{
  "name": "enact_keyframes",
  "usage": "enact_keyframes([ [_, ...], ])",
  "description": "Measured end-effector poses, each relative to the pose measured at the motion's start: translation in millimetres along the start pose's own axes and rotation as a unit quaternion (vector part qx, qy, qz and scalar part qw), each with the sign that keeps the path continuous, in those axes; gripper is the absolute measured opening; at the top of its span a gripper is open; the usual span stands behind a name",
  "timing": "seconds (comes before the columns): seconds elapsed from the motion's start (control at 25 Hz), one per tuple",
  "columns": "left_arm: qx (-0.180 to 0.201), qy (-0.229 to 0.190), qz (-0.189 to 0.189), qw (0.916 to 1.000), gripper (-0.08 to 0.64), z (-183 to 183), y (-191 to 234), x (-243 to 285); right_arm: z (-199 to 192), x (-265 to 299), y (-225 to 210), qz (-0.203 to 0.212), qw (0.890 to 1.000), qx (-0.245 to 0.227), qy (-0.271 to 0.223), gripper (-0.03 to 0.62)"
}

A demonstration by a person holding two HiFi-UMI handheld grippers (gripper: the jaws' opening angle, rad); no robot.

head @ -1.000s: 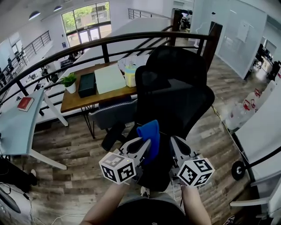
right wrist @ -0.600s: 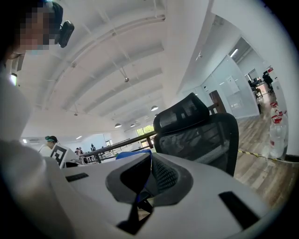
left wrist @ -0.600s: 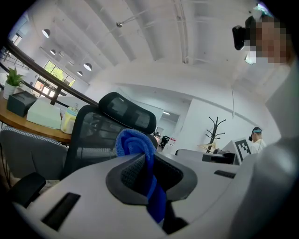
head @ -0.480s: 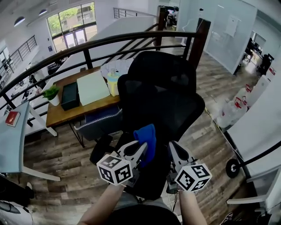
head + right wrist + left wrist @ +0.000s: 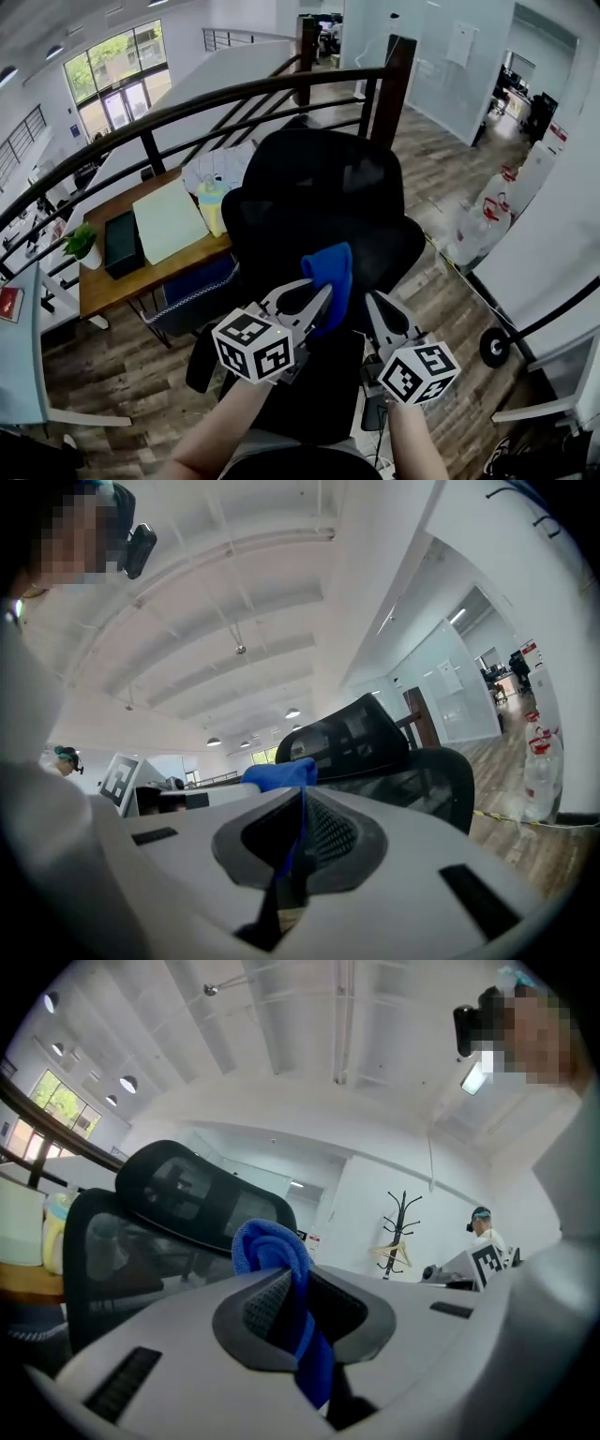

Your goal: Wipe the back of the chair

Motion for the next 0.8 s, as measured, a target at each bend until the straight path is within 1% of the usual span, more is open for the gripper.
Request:
enact_keyframes([
  [0.16, 0.041, -0.005, -0.042, 0.9983, 0.049, 41, -2, 29, 25, 11, -14, -0.023, 0.999, -0.001, -0.023, 0.031],
  [0.28, 0.071, -0.010, -0.074, 0.9946, 0.049, 67, -5, 49, 43, 13, -26, -0.044, 0.998, -0.001, -0.044, 0.031],
  [0.36, 0.088, -0.014, -0.089, 0.9920, 0.049, 83, -5, 61, 53, 13, -33, -0.055, 0.997, -0.001, -0.056, 0.031],
  [0.48, 0.105, -0.018, -0.104, 0.9888, 0.049, 102, -1, 78, 59, 14, -40, -0.071, 0.995, 0.001, -0.065, 0.031],
  [0.6, 0.112, -0.021, -0.115, 0.9868, 0.049, 118, 4, 94, 58, 19, -44, -0.083, 0.994, 0.006, -0.064, 0.031],
  [0.72, 0.118, -0.021, -0.115, 0.9862, 0.049, 128, 10, 110, 58, 25, -48, -0.091, 0.994, 0.012, -0.067, 0.031],
  [0.8, 0.114, -0.018, -0.110, 0.9872, 0.049, 131, 16, 119, 61, 28, -50, -0.096, 0.993, 0.013, -0.068, 0.031],
])
Point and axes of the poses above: the fingertips, and each gripper's own axes: x forward along the fingers, y to its left, z out of its top, the point moved 1 cm from there along -x, backward along the fingers, and after that the axes turned 13 degrees about y, right-handed, at the moved point
